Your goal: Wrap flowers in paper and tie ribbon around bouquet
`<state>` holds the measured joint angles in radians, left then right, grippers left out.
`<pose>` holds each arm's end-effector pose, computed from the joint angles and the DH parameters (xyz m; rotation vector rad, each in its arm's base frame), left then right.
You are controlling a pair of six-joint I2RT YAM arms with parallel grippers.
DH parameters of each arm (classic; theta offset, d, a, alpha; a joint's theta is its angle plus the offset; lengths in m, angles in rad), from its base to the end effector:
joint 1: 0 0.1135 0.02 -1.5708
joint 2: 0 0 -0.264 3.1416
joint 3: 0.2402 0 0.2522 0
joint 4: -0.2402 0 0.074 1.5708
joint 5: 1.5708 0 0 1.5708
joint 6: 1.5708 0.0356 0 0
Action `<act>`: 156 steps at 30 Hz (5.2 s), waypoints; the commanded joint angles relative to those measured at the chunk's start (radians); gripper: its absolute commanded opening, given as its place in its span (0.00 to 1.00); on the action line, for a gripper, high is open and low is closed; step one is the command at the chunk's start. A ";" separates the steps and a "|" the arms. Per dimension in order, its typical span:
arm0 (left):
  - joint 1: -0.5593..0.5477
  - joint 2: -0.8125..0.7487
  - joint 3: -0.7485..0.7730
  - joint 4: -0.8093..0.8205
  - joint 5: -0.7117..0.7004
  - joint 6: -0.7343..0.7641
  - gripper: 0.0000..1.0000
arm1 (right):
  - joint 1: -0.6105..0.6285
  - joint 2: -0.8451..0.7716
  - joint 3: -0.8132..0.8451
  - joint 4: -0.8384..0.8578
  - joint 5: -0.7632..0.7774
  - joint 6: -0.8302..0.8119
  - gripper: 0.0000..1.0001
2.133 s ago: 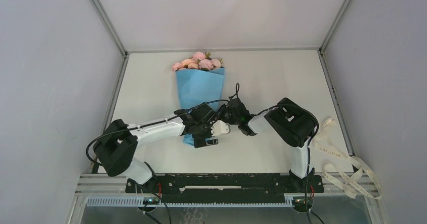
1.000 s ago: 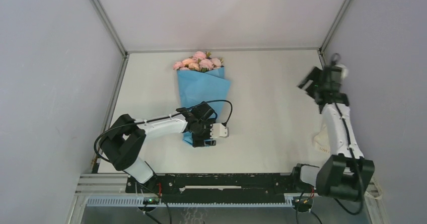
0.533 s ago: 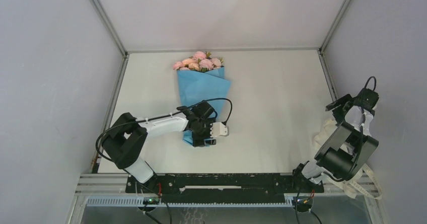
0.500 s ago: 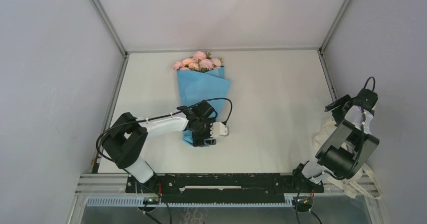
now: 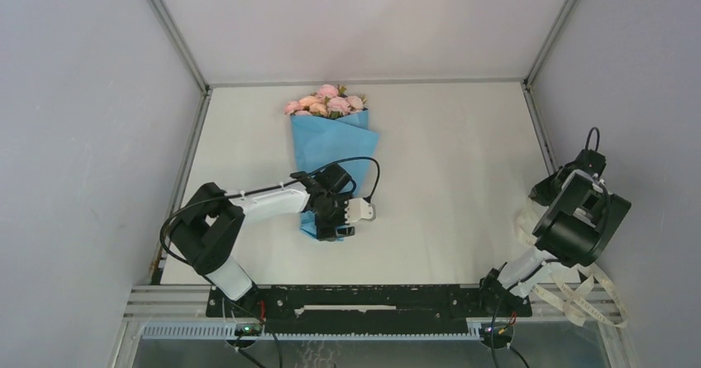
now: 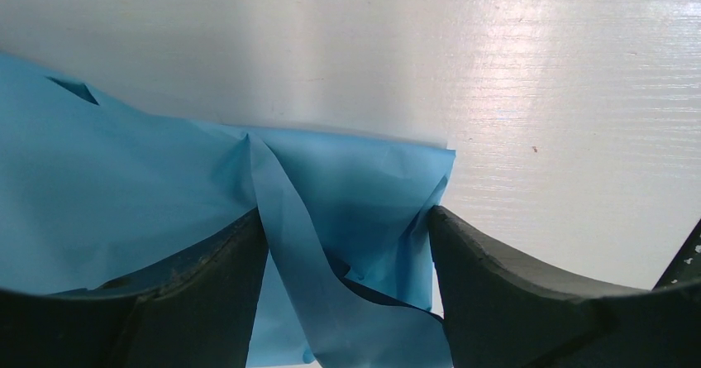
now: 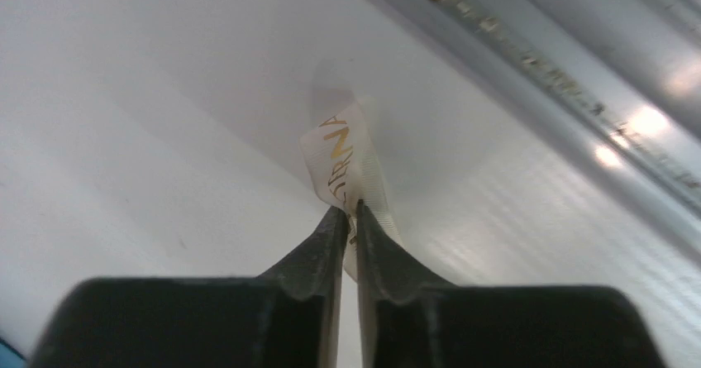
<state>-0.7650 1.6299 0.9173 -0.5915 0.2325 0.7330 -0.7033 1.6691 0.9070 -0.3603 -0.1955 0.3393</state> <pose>0.2027 -0.2059 0.1575 1.9802 2.0640 -0.3401 0.2423 -0.1964 0.1523 1.2745 2.3387 0.1469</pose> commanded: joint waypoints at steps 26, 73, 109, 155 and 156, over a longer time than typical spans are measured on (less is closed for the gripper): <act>0.019 0.089 0.007 -0.046 -0.003 -0.029 0.74 | 0.822 -0.728 0.223 0.021 -0.552 0.034 0.00; 0.019 0.077 -0.008 -0.019 -0.020 -0.051 0.75 | 1.278 0.314 0.117 0.732 -0.409 0.715 0.70; 0.033 -0.084 0.415 -0.339 0.249 0.089 0.87 | 1.244 0.603 0.442 0.703 -0.697 0.545 0.00; -0.393 0.281 0.464 -0.362 0.148 0.108 0.00 | 1.151 0.596 0.862 -0.086 -0.630 0.152 0.00; -0.396 0.263 0.444 -0.403 0.167 0.104 0.00 | 1.147 0.586 0.849 -0.080 -0.630 0.167 0.00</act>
<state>-1.1172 2.0006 1.4185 -0.7479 0.2127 0.9260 0.4515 2.3665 1.7832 -0.4881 -0.8444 0.4286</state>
